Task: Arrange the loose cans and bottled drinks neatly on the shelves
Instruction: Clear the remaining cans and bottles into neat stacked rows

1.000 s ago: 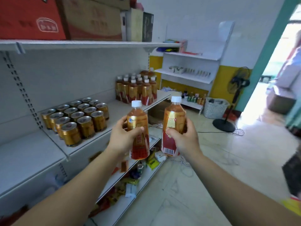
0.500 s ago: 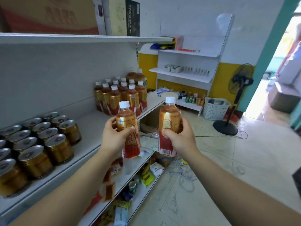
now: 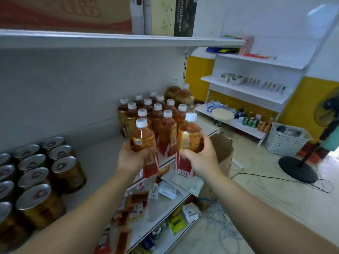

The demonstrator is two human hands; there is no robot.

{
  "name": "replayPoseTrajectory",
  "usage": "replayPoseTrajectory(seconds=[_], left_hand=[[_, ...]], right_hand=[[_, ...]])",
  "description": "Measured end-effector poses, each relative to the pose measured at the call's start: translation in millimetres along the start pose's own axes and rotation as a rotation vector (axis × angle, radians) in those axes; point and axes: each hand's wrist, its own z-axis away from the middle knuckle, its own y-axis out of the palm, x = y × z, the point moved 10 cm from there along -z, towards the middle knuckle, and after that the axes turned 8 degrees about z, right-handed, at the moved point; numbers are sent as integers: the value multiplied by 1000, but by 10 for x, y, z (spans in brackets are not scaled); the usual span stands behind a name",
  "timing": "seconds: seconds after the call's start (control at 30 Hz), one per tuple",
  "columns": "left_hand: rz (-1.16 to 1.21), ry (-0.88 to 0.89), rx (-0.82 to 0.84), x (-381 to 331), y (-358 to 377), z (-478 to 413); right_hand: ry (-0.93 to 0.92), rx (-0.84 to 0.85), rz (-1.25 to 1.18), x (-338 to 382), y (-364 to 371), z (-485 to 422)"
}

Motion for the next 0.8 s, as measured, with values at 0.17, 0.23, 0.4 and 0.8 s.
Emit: replayPoseTrajectory(seconds=[0.17,0.23,0.4,0.8], left_hand=[[-65,43,-62,-39,196,-148],[-66,38,-76,-14,260,-185],[-115,55,-167,11,428,-231],[-253,61,-123,77,505,-203]], right_hand=[[-70,166,18,-19,262,-468],[-94,213,33,-49,334,-570],[-175,339,55,-107,435,-819],[-244,446,11,-132,498,-848]])
